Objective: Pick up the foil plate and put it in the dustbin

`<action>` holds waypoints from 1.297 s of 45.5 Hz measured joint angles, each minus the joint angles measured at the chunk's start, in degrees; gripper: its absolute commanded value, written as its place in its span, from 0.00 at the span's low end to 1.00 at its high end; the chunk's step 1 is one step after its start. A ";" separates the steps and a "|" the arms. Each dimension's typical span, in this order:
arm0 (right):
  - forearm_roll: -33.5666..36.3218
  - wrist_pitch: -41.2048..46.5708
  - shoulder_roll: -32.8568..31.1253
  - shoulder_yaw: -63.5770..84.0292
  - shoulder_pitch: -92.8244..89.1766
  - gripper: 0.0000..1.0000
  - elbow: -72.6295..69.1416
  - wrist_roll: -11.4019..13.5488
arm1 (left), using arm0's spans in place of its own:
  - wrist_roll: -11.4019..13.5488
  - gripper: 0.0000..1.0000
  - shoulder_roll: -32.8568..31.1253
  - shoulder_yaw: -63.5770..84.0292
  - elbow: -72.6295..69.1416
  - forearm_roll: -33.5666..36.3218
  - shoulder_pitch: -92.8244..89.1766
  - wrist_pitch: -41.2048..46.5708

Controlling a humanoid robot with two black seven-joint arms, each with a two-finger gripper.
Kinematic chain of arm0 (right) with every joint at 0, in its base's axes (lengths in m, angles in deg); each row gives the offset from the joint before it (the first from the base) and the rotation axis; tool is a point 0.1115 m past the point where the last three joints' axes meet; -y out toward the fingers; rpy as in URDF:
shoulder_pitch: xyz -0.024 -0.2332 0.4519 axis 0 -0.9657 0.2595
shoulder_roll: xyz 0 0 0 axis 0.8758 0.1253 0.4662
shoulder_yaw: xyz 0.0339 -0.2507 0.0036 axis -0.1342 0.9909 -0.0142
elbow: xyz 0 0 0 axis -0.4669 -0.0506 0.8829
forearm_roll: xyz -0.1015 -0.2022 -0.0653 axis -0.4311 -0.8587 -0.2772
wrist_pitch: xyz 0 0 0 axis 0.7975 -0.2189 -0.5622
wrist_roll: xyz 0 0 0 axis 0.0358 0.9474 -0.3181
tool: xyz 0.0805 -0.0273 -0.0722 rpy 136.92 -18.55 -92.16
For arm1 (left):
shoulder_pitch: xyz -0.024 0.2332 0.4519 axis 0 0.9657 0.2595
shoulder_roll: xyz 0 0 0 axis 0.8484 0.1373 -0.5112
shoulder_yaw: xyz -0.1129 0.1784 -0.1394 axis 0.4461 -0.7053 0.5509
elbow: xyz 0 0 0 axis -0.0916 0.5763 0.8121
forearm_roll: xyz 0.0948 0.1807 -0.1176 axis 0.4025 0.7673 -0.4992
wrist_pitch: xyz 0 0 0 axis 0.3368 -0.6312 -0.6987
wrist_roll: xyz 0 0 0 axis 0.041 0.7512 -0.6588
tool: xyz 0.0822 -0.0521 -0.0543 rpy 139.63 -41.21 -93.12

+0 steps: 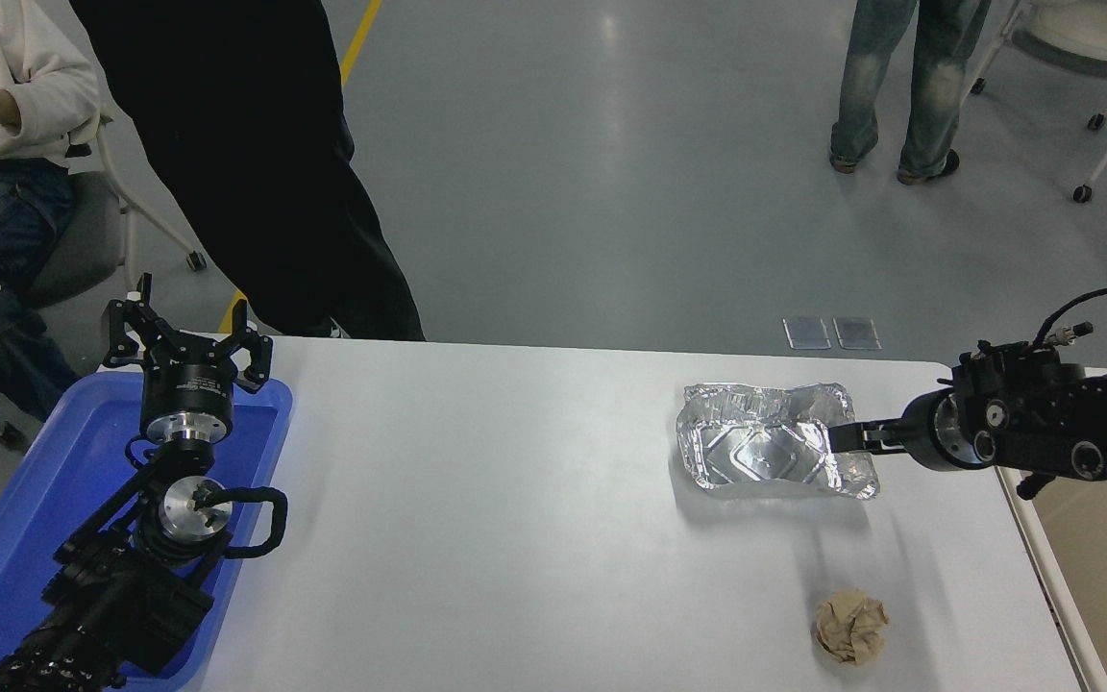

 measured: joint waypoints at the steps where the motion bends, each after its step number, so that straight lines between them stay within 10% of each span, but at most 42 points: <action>1: 0.02 -0.58 0.52 -0.51 -0.58 1.00 0.90 0.02 | 0.00 0.99 0.00 0.00 0.00 0.00 0.00 0.00; 59: -0.59 -8.36 11.84 -5.94 -17.99 1.00 27.52 -1.85 | 0.00 0.99 0.00 0.00 0.00 0.00 0.00 0.01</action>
